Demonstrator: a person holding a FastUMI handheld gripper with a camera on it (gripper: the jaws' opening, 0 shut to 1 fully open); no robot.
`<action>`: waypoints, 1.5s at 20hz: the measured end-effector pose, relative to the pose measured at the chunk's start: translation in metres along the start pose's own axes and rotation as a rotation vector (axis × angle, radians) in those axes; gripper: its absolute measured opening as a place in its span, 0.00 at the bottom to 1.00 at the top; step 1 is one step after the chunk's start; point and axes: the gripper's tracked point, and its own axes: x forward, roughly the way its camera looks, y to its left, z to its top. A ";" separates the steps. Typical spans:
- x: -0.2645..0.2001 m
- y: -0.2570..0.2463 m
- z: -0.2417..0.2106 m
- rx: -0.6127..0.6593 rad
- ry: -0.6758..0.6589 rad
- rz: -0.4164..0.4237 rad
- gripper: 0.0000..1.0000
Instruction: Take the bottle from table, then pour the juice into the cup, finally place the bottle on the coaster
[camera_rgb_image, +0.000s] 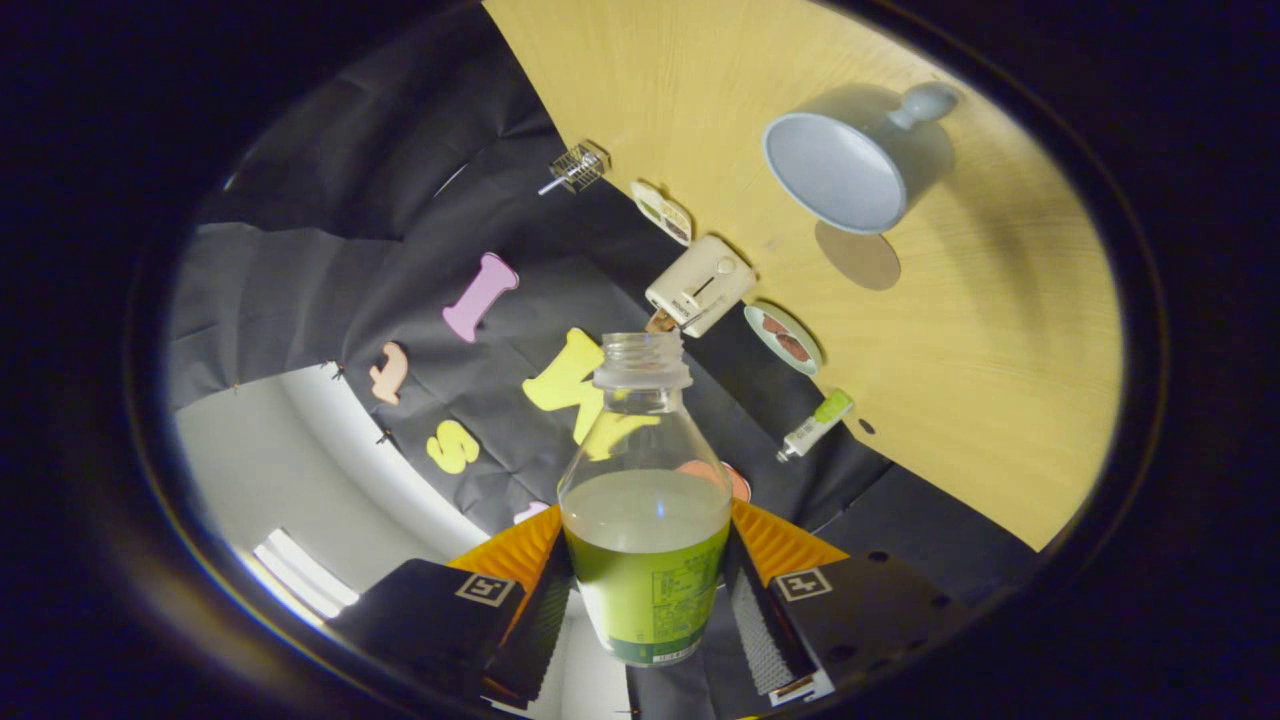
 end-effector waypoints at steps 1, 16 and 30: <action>0.000 0.003 -0.003 -0.006 0.008 0.007 0.79; 0.002 -0.021 -0.002 -0.126 0.000 -0.086 0.79; -0.007 -0.067 0.053 -1.083 -0.051 -0.484 0.80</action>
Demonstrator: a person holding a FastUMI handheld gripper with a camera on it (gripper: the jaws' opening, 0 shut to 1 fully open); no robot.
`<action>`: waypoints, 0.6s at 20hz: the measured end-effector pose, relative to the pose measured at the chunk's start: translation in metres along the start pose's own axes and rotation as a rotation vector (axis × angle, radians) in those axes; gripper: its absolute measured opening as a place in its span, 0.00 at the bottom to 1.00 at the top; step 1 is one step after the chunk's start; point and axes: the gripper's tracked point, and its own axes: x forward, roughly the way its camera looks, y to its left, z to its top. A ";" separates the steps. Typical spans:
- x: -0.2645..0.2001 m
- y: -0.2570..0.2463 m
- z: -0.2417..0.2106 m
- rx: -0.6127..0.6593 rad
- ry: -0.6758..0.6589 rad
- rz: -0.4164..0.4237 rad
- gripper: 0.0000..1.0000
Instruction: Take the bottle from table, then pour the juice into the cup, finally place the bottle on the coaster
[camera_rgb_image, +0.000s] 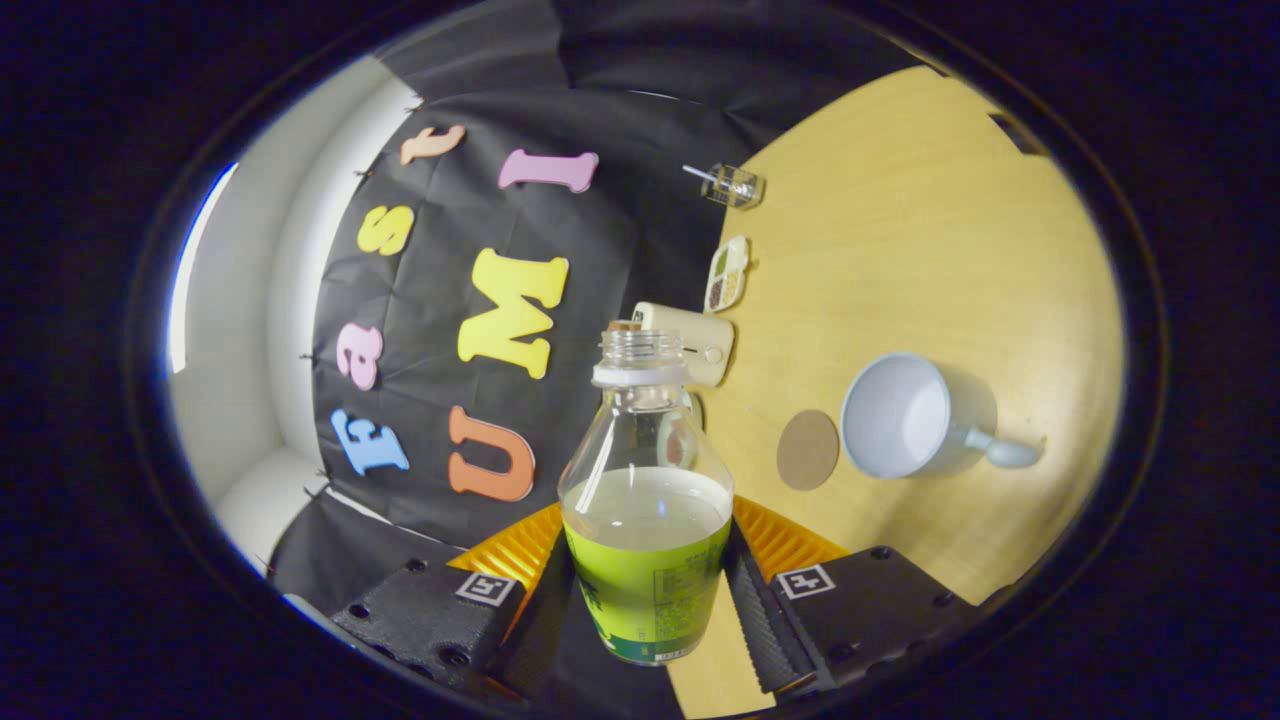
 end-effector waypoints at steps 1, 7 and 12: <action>-0.001 -0.003 0.003 -0.103 -0.016 -0.035 0.80; -0.007 0.025 0.019 -0.529 -0.091 -0.069 0.80; -0.011 0.048 0.033 -0.807 -0.164 -0.116 0.80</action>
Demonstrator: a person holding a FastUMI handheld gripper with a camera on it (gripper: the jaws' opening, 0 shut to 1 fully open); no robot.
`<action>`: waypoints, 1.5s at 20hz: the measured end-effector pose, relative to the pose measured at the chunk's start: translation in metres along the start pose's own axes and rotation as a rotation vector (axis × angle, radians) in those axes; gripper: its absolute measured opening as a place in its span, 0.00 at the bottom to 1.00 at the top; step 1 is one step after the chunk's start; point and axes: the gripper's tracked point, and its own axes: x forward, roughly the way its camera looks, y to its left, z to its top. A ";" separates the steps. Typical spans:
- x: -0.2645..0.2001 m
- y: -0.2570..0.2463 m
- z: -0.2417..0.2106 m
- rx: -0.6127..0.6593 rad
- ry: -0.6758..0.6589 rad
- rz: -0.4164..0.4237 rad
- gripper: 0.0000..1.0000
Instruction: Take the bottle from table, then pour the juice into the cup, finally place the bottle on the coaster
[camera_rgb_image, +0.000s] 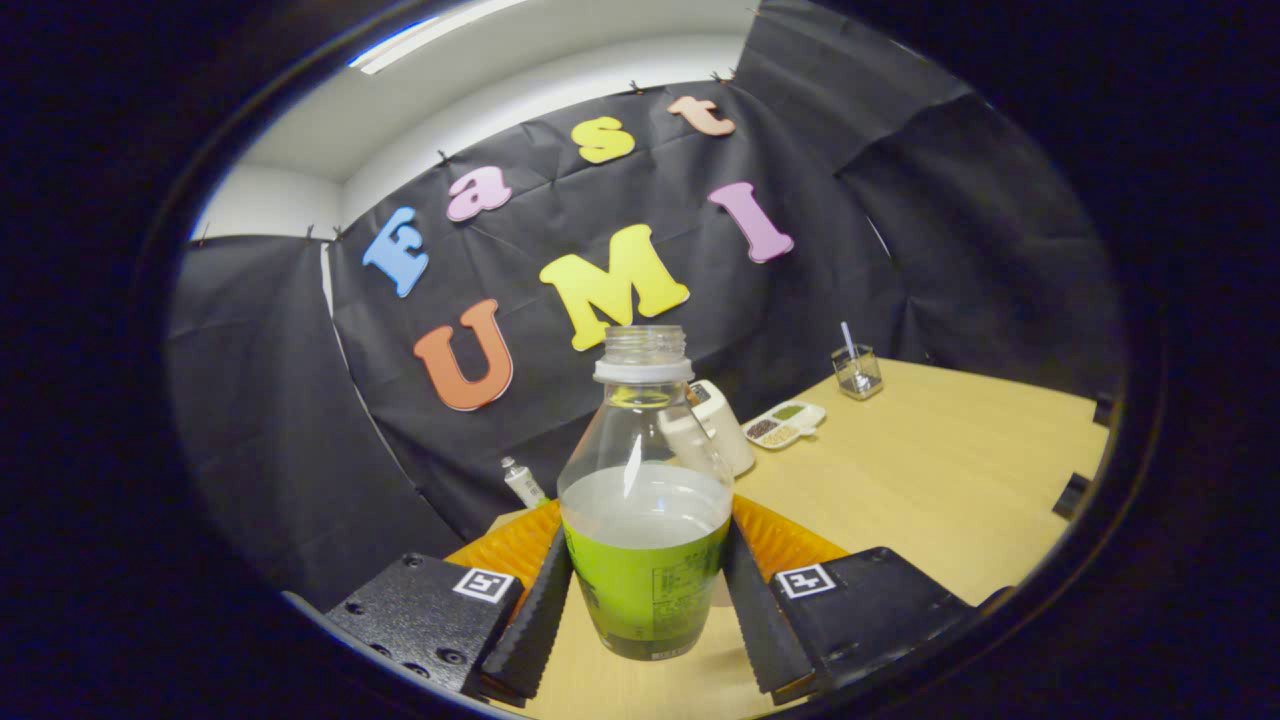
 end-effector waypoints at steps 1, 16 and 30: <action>0.000 -0.002 0.003 -0.056 -0.009 -0.018 0.80; 0.117 -0.016 -0.049 -0.290 -0.057 -0.070 0.82; 0.191 -0.043 -0.117 -0.381 0.072 -0.139 0.84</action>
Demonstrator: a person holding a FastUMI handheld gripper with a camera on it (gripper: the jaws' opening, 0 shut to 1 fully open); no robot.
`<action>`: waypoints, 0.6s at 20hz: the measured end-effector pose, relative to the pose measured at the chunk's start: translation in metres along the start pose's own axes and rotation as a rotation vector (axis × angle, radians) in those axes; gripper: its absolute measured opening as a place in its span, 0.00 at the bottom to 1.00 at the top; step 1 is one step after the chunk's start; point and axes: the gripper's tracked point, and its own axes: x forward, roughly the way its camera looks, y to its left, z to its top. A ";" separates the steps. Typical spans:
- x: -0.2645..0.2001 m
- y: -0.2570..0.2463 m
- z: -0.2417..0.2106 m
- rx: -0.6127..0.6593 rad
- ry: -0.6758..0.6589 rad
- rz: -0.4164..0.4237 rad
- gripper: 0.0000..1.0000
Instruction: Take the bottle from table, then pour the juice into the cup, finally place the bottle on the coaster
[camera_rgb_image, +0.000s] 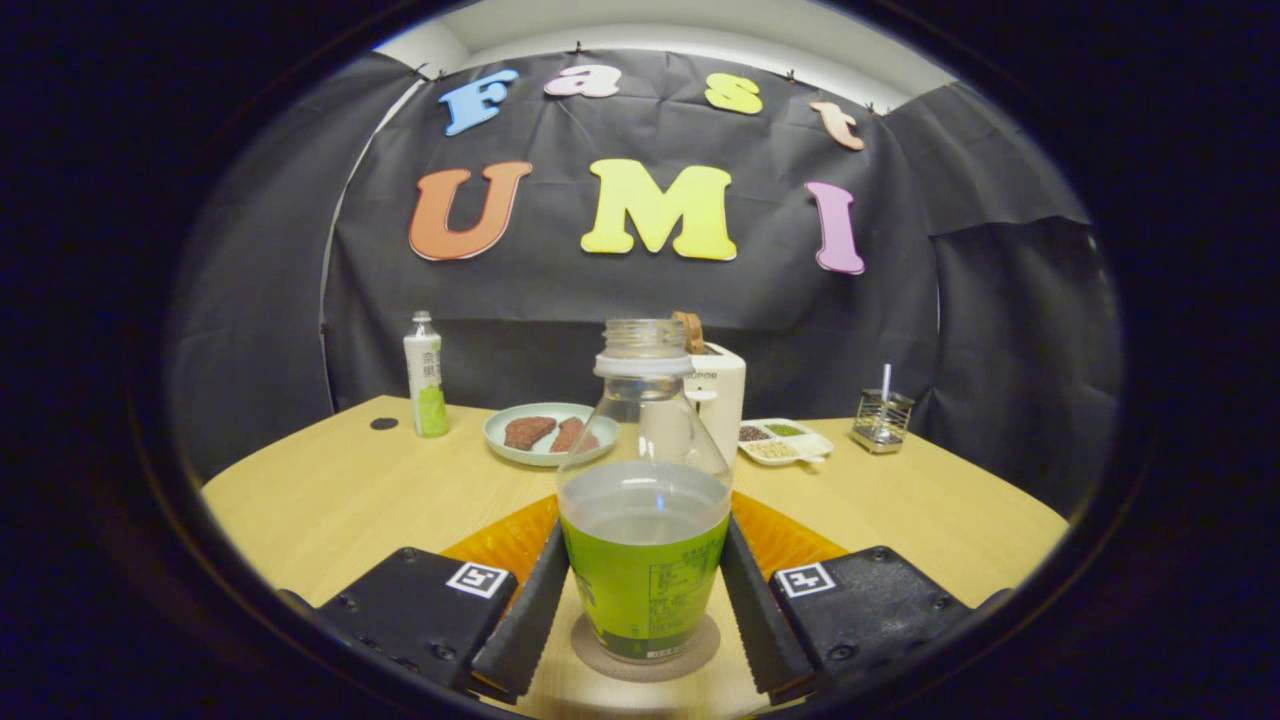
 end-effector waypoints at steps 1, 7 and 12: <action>-0.003 -0.004 0.001 0.002 0.003 -0.013 0.85; -0.013 -0.006 0.006 0.084 -0.023 0.002 0.97; -0.033 -0.011 0.021 0.065 -0.049 -0.014 1.00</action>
